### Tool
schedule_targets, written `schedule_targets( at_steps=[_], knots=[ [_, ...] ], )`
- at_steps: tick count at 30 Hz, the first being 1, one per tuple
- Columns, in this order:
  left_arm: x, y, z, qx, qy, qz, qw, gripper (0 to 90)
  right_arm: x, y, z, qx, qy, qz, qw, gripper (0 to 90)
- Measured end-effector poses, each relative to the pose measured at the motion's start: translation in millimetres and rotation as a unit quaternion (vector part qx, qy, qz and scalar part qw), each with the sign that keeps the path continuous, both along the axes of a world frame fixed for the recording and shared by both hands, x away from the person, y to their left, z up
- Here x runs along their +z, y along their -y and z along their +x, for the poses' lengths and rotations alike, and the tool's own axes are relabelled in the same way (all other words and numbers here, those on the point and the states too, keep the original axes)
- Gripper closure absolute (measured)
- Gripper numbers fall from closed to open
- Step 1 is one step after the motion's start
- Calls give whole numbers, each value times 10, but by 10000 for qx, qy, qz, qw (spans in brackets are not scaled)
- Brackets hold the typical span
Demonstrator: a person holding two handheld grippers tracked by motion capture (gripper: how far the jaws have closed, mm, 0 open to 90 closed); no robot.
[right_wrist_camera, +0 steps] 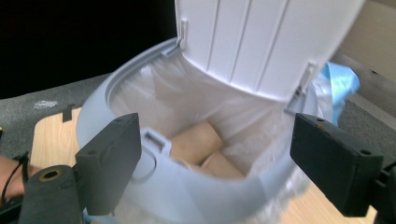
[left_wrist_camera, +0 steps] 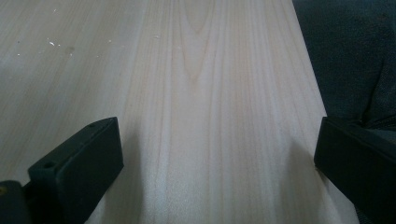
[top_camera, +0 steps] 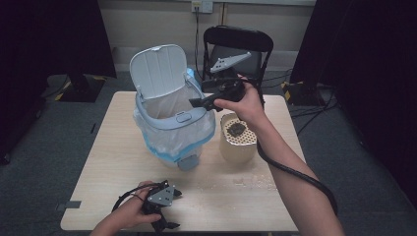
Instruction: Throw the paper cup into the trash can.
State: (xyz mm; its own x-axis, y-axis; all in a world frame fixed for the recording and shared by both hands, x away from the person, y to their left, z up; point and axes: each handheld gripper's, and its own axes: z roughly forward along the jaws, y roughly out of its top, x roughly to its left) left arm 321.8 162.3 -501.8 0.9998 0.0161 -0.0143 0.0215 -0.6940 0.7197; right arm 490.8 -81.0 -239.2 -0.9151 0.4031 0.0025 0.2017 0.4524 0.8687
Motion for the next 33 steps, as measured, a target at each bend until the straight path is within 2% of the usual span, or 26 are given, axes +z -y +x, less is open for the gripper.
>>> schedule_targets(
  at_steps=[12,18,20,33],
  knots=[
    [-3,1,-1,6,-3,-16,10000,6,-40,365,-121,-126,-27,-2,9999,149],
    [-1,0,0,2,-1,-7,10000,7,-106,515,-194,-163,-54,33,9998,147],
    [0,-1,0,13,1,16,10000,7,-133,555,-233,-175,-24,-28,9998,147],
    [-4,1,-2,25,3,-12,10000,6,-303,723,-413,-113,-109,-29,9999,145]
  ],
)
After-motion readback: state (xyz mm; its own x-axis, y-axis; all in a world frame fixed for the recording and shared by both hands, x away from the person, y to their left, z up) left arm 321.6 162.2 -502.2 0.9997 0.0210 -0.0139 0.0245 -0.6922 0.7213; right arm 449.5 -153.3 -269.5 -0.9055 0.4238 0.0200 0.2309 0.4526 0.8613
